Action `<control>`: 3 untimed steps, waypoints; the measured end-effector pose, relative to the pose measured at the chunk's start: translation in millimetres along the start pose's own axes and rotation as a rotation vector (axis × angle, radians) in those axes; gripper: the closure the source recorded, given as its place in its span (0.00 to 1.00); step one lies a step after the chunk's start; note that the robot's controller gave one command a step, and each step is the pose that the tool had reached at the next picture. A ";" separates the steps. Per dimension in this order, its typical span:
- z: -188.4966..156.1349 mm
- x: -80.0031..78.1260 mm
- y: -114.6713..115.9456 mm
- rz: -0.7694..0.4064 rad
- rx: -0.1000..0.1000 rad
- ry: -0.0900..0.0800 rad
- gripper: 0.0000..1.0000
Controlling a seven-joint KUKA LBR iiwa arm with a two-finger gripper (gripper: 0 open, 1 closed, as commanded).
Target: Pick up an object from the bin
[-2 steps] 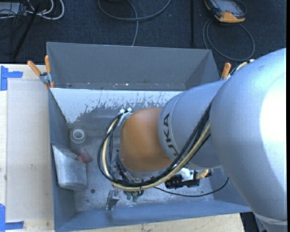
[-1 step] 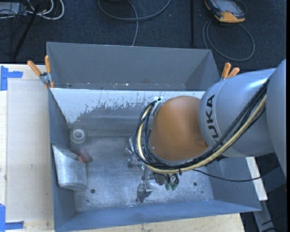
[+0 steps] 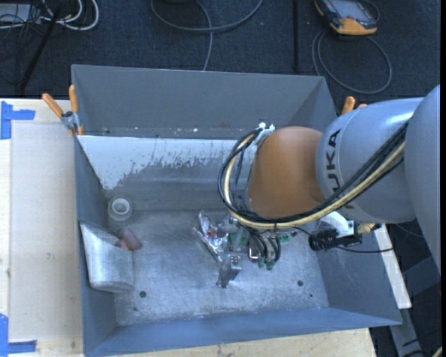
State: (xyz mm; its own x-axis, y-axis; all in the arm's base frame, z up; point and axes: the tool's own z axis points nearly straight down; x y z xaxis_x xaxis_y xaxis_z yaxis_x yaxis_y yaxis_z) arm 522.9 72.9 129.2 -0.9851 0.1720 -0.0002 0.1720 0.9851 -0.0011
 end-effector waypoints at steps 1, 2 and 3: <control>53.5 -57.5 -23.4 0.015 -0.002 -0.003 0.00; 49.5 -56.9 -22.9 0.017 -0.003 -0.006 1.00; -74.6 -54.6 -25.9 -0.001 -0.003 -0.007 1.00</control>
Offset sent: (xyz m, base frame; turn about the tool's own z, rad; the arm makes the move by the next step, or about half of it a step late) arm 0.0500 -0.0318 -0.0513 0.0132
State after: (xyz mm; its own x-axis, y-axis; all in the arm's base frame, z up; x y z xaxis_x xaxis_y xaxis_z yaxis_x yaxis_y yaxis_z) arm 572.3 38.1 203.8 -0.9852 0.1714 -0.0077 0.1713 0.9852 0.0023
